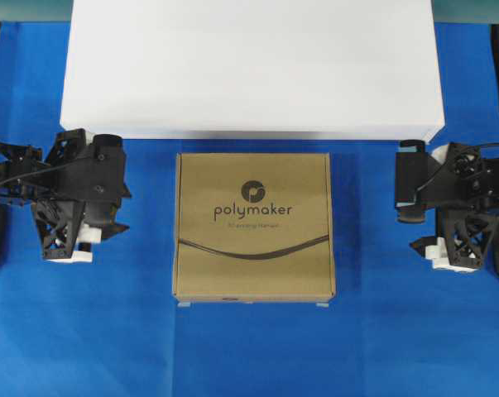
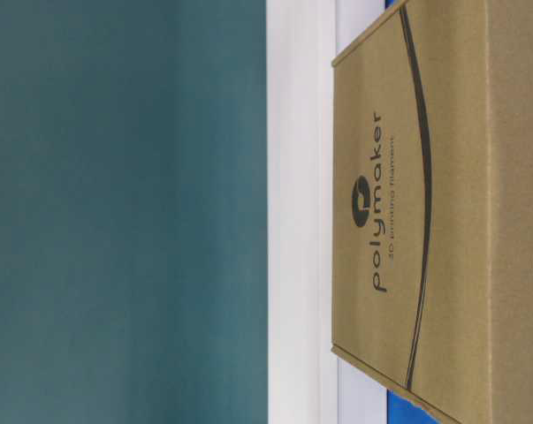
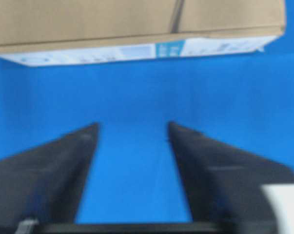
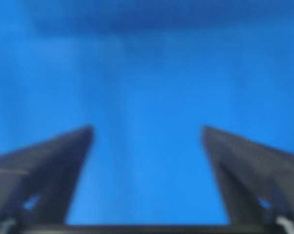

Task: Place the cardboard box on the stand after clamping it between your arms.
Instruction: 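Move both grippers inward toward the left and right sides of the polymaker box, then press both grippers against the box sides to clamp it between them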

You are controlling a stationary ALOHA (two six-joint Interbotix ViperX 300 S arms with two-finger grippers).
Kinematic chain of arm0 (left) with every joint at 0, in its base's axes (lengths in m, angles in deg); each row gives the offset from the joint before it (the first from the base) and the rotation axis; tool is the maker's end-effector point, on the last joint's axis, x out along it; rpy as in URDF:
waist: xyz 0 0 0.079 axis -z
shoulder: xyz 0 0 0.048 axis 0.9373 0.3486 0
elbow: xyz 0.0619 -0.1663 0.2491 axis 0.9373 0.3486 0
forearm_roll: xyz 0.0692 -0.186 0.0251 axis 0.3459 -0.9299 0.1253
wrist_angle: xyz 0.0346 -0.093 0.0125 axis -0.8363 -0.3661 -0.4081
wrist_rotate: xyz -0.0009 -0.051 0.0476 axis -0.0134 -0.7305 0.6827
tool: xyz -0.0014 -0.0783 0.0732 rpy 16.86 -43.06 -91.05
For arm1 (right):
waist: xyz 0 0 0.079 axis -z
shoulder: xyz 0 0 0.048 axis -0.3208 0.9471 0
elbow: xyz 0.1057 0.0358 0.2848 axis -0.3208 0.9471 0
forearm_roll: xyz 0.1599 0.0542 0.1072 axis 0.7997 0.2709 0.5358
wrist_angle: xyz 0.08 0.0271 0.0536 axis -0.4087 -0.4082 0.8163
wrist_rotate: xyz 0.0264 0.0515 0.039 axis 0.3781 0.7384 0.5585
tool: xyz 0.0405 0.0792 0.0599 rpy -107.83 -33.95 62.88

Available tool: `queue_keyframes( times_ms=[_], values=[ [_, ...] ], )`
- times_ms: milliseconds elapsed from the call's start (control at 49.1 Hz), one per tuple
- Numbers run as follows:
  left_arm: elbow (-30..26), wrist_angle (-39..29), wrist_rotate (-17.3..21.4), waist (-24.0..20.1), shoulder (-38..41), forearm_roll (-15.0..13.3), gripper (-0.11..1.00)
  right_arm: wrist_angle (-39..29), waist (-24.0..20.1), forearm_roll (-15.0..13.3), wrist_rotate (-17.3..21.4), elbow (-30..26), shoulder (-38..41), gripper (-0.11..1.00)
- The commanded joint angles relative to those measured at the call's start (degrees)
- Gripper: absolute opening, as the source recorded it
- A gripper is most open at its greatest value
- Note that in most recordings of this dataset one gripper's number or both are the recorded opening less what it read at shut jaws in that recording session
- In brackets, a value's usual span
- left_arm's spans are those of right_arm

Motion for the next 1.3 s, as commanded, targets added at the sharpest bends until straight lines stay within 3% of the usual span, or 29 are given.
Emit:
queue_keyframes(
  times_ms=[0,61,122,428,734,958,1284],
  values=[
    [0.35,1.49,-0.09,-0.18,0.88,0.09,0.7,0.97,0.26,-0.44,-0.18,-0.09,0.7,0.99],
    [0.97,1.85,0.0,-0.09,2.02,0.09,0.83,2.02,0.35,-0.7,-0.18,0.35,1.49,0.99],
    [1.41,2.55,0.44,-0.09,3.69,0.18,0.89,3.52,0.53,-0.7,-0.09,0.79,2.37,0.99],
    [0.97,9.4,0.44,0.0,12.74,0.18,0.88,12.74,3.52,-0.7,-0.18,0.79,11.25,0.99],
    [-2.64,11.07,0.26,-0.26,18.54,0.18,0.88,19.95,4.57,-0.7,-2.02,-4.04,21.27,0.99],
    [-4.57,12.48,0.62,-0.35,21.53,0.09,0.88,21.18,3.69,-0.7,-3.52,-9.23,26.37,0.99],
    [-7.03,12.83,0.7,-0.35,24.17,0.09,0.88,22.06,2.81,-0.7,-3.96,-11.51,29.36,0.99]
  ],
)
